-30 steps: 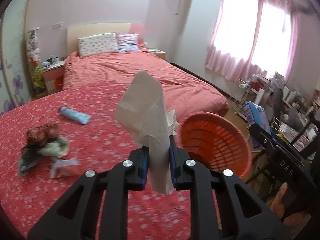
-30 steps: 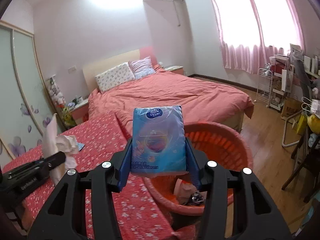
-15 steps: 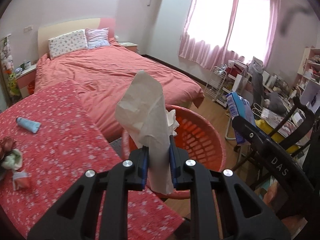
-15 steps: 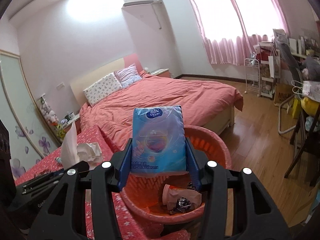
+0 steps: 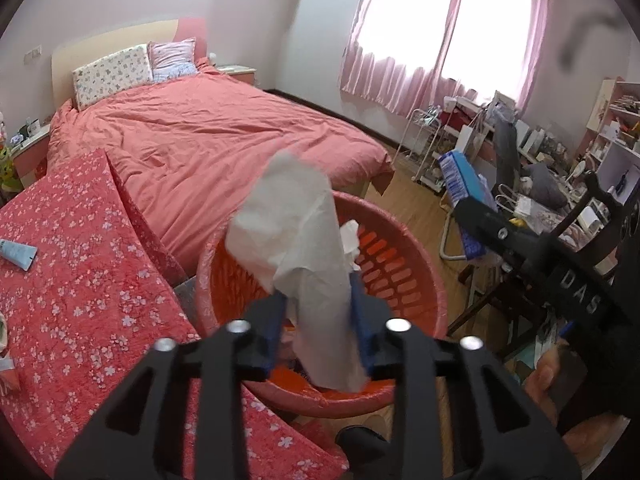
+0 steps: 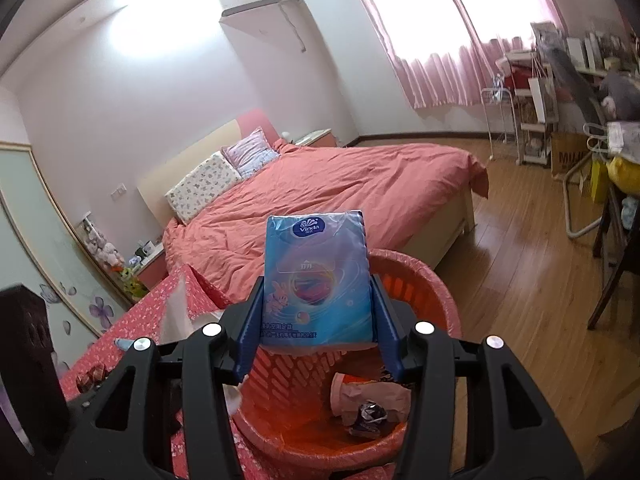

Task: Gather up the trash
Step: 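Carry the tissue and packet to the orange basket and release both inside, then move both open tools back over the trash on the bed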

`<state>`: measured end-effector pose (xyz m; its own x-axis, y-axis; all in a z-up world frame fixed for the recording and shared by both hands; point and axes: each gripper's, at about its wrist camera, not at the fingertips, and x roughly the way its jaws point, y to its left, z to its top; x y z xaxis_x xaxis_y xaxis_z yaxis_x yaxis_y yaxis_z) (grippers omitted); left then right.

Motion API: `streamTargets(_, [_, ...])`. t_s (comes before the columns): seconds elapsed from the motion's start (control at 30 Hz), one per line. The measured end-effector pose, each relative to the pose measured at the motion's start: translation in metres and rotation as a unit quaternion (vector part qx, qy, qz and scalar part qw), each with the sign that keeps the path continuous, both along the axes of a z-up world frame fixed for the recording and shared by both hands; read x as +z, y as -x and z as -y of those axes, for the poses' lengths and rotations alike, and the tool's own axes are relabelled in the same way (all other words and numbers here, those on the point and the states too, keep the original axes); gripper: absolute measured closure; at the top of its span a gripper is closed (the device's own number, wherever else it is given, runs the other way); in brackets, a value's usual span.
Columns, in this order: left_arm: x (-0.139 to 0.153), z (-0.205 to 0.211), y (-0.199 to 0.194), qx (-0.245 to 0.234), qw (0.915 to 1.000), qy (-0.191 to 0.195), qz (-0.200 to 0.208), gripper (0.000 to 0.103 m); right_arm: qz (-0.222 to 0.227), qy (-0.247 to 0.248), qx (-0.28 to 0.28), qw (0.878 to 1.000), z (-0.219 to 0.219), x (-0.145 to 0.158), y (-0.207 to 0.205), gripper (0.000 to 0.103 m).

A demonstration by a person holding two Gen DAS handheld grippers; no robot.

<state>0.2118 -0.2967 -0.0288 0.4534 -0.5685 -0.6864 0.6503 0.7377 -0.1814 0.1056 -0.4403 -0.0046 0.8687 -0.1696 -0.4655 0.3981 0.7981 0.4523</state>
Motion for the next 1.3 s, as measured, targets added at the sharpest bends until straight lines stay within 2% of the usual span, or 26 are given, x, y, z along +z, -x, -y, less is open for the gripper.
streamTargets(0.1, [-0.006,-0.004,-0.006,0.011,0.9999,-0.006,-0.008,0.054,-0.007,-0.015,0.003,1.000,0.005,-0.008,-0.006,0.049])
streamTargets(0.17, [-0.009,-0.011,-0.010,0.021,0.9997,-0.009,-0.011,0.049,-0.015,-0.018,0.004,1.000,0.006,-0.012,-0.008,0.038])
streamTargets(0.2, [-0.010,-0.015,-0.011,0.027,0.9995,-0.011,-0.012,0.047,-0.018,-0.021,0.005,1.000,0.005,-0.014,-0.007,0.036])
streamTargets(0.33, [-0.012,-0.040,-0.015,0.056,0.9981,-0.027,-0.002,0.038,-0.024,-0.017,0.005,1.000,-0.002,-0.013,-0.001,0.033])
streamTargets(0.5, [-0.014,-0.077,-0.015,0.091,0.9947,-0.047,0.010,0.031,-0.044,0.015,0.003,0.999,-0.013,-0.008,-0.001,0.032])
streamTargets(0.73, [-0.011,-0.143,-0.016,0.144,0.9869,-0.068,0.024,0.030,-0.063,0.052,0.025,0.996,-0.037,-0.004,-0.009,0.032])
streamTargets(1.0, [-0.001,-0.213,-0.018,0.206,0.9754,-0.070,0.034,0.030,-0.073,0.084,0.073,0.991,-0.077,0.001,-0.021,0.032])
streamTargets(1.17, [0.004,-0.265,-0.016,0.249,0.9649,-0.073,0.043,0.030,-0.078,0.098,0.108,0.986,-0.107,0.003,-0.028,0.032])
streamTargets(1.3, [0.006,-0.313,-0.016,0.298,0.9508,-0.073,0.045,0.030,-0.081,0.106,0.133,0.982,-0.130,0.003,-0.034,0.032])
